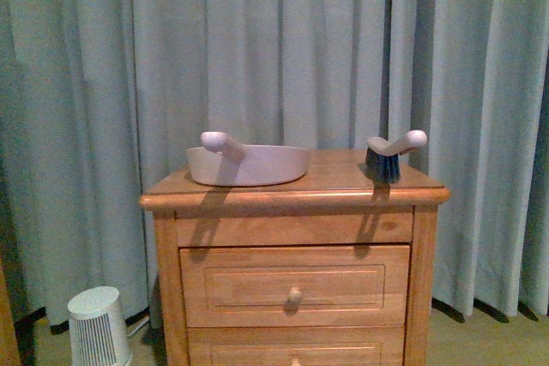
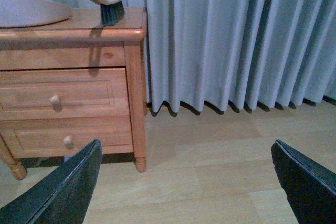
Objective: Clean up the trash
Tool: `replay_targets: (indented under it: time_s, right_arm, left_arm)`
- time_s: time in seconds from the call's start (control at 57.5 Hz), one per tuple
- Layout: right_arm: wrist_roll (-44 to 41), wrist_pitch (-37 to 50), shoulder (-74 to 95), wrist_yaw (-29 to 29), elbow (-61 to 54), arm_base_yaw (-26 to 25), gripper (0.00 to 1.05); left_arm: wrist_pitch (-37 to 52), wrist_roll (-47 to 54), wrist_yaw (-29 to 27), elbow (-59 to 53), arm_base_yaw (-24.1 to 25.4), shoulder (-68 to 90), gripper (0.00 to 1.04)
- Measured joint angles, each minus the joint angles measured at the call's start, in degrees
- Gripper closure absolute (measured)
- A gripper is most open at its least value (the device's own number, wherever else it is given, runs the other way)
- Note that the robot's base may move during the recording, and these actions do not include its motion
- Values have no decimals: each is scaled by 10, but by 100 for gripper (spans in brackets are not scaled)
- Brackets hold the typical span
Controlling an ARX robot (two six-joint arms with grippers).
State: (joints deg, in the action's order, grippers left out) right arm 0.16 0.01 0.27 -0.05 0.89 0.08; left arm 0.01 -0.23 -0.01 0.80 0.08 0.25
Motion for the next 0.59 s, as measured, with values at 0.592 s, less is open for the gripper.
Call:
replay_targets:
  time_s: [0.592]
  right_arm:
    - [0,0,0,0,0,0,7]
  left_arm:
    - [0,0,0,0,0,0,8]
